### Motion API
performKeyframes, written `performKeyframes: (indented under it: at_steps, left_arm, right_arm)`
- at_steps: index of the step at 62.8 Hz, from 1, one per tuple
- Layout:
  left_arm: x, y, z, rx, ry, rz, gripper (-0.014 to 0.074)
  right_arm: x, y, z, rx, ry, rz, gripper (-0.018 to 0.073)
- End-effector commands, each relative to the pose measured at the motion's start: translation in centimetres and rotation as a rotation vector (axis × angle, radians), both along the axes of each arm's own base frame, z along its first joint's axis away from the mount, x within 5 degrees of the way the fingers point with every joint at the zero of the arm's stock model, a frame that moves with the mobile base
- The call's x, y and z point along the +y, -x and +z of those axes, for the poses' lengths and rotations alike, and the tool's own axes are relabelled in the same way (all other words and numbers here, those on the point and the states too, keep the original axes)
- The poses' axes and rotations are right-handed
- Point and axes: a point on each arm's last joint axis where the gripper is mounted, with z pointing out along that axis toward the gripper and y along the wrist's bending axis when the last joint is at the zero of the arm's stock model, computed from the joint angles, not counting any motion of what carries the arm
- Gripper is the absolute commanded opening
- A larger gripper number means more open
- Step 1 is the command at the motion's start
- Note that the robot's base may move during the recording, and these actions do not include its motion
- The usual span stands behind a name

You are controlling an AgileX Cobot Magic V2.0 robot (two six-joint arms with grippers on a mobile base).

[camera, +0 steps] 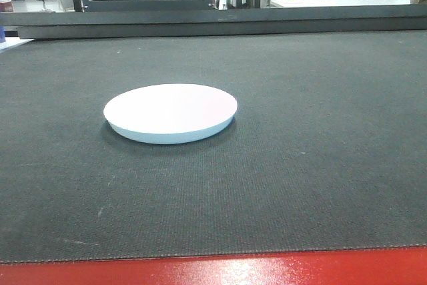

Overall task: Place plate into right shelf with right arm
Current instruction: 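Move the right gripper above the white plate on the table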

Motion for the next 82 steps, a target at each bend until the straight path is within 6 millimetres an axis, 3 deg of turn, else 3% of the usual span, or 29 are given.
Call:
performKeyframes:
  at_steps: [1, 42, 50, 58, 65, 71, 78, 82]
  left_arm:
    - [0.2, 0.1, 0.6, -0.091, 0.002, 0.019, -0.0047]
    - [0.2, 0.1, 0.6, -0.091, 0.002, 0.019, -0.0047]
    - [0.2, 0.1, 0.6, -0.091, 0.002, 0.019, -0.0047]
    - [0.2, 0.1, 0.6, -0.091, 0.002, 0.019, -0.0047]
    - [0.2, 0.1, 0.6, -0.091, 0.002, 0.019, -0.0047]
    - [0.2, 0.1, 0.6, -0.091, 0.002, 0.019, -0.0047]
    - [0.2, 0.1, 0.6, -0.091, 0.002, 0.019, -0.0047]
    - [0.2, 0.1, 0.6, -0.091, 0.002, 0.019, -0.0047]
  right_arm:
    - [-0.1, 0.2, 1.2, -0.112, -0.005, -0.008, 0.005]
    - [-0.1, 0.2, 1.7, -0.156, -0.013, -0.012, 0.005]
    - [-0.1, 0.7, 4.4, -0.169, -0.072, -0.002, 0.005]
    - [0.1, 1.0, 8.3, -0.046, -0.065, 0.014, 0.0057]
    - [0.2, 0.1, 11.1, 0.038, -0.058, 0.019, 0.0161]
    - [0.3, -1.6, 12.9, 0.092, -0.055, 0.018, 0.0339]
    - [0.5, -5.0, 14.3, 0.192, -0.05, 0.017, 0.0542]
    - [0.8, -7.0, 15.0, 0.252, -0.044, 0.026, 0.0583]
